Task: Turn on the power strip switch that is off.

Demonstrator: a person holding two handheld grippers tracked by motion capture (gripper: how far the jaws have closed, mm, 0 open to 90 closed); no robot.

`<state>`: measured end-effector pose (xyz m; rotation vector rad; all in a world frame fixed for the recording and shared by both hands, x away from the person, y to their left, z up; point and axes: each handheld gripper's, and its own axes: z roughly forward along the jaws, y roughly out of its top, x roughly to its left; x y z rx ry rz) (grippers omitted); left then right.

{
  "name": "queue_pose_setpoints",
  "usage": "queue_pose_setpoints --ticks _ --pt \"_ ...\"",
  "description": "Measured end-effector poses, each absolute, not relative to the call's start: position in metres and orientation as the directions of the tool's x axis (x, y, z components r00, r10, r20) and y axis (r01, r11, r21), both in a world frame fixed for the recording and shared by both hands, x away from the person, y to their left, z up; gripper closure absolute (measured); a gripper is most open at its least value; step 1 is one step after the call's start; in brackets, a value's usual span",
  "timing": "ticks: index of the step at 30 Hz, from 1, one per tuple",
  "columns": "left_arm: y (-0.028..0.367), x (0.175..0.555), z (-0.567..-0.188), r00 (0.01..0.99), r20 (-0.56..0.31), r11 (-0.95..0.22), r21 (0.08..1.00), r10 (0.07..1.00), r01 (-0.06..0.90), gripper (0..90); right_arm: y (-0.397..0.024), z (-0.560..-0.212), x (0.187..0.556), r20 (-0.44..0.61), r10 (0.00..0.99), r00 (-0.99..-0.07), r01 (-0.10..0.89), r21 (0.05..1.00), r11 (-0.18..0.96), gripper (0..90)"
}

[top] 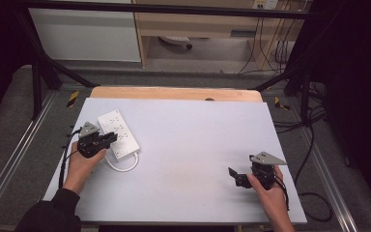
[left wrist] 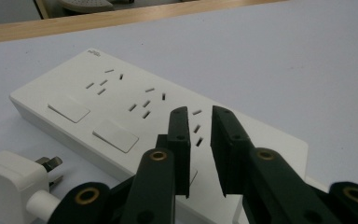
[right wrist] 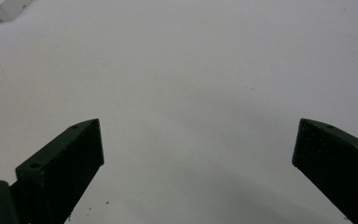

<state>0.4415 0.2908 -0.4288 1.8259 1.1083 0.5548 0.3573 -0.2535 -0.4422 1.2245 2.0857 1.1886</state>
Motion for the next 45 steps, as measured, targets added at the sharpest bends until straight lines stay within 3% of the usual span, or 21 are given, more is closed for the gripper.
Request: queue_pose_setpoints --ticks 9,31,39,45 --pt "0.288 0.441 -0.426 0.508 -0.085 -0.180 0.875 0.857 0.450 67.2 -0.253 -0.442 0.357 0.045 0.859 -0.511 0.477 0.845 0.240 2.4" --pt "0.276 0.436 -0.415 0.535 -0.093 -0.160 0.900 0.840 0.407 33.0 -0.254 -0.442 0.357 0.047 0.860 -0.508 0.481 0.844 0.238 2.4" --pt "0.272 0.432 -0.407 0.525 -0.135 -0.116 0.901 0.840 0.418 8.5 -0.254 -0.443 0.357 0.047 0.860 -0.507 0.481 0.844 0.237 2.4" --pt "0.273 0.424 -0.395 0.521 -0.154 -0.095 0.903 0.840 0.420 7.0 -0.255 -0.443 0.358 0.050 0.862 -0.505 0.483 0.844 0.234 2.4"
